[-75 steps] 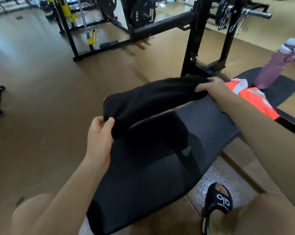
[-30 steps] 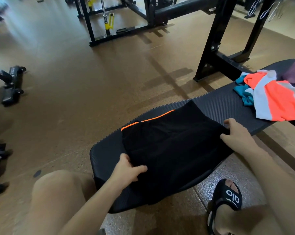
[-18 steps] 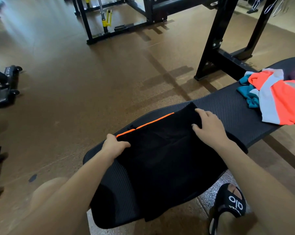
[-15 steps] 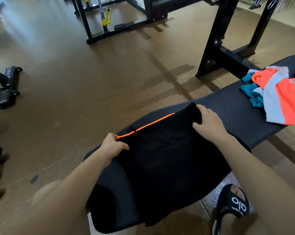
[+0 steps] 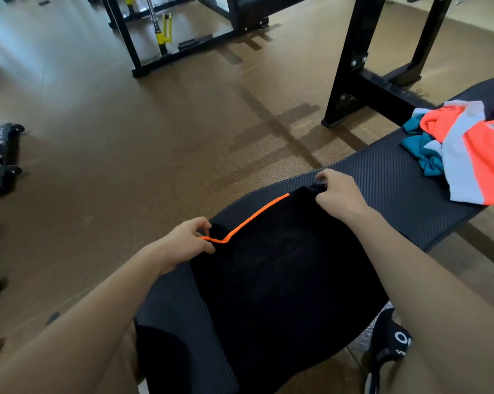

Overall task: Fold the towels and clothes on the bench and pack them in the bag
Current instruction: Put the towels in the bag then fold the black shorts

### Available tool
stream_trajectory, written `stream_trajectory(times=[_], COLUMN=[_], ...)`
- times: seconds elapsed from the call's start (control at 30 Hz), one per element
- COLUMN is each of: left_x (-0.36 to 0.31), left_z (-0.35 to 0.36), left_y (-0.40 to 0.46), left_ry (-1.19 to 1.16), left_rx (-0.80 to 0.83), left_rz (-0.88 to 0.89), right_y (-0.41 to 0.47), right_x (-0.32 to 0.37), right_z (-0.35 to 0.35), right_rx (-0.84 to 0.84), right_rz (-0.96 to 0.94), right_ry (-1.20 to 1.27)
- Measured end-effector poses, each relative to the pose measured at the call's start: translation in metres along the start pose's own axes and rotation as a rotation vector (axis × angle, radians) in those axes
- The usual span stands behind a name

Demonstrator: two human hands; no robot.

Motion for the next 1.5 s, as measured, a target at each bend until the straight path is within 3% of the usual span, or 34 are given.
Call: stream_trajectory(times=[0.13,0.3,0.53,0.63,0.87,0.97,1.07,1.2,1.37,1.43,1.5], left_x=[-0.011,-0.029,0.035,0.061,0.061,0.059,0.053,0.041,0.022,0.017,0.009], left_z=[-0.005,0.016,0.131,0.154,0.141,0.13,0.121,0.119,0.128,0.124,0.113], left_y=[-0.024,-0.099,-0.141,-0.139,-0.152,-0.15,-0.144,-0.134,-0.133,-0.134,-0.138], left_ry=[0.011,0.213,0.918,1.005,0.74,0.601,0.472,0.707,1.03,0.975,0.748], left_rx=[0.031,-0.074,-0.014,-0.052,-0.188,-0.168,-0.16,-0.205,-0.291,-0.298,-0.324], left_rz=[0.145,0.567,0.864,0.849,0.817,0.809,0.736,0.65,0.762,0.77,0.734], right_y=[-0.013,-0.048,-0.122,-0.136,-0.157,-0.179,-0.208,-0.239,-0.251,-0.255,-0.257], right_x=[-0.003,-0.03,-0.095,-0.108,-0.092,-0.059,-0.028,-0.006,0.003,0.005,0.007], right_z=[-0.024,-0.066,-0.058,-0.05,-0.039,-0.027,0.0,0.031,0.043,0.048,0.054], right_rx=[-0.062,-0.165,-0.115,-0.166,-0.258,-0.242,-0.084,0.118,0.057,0.049,0.033], right_rz=[-0.062,-0.134,-0.267,-0.29,-0.337,-0.502,-0.565,-0.512,-0.485,-0.447,-0.429], right_ry=[0.076,0.048,-0.388,-0.501,-0.544,-0.451,-0.207,-0.065,-0.093,-0.079,-0.082])
Point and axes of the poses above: each hand's wrist, its own y-axis towards the middle knuckle, its own z-axis out of the palm, x = y × z, the point moved 2 cm from there along y, towards the middle knuckle, and after that the axes turned 12 degrees about -y, right-handed, at the moved point
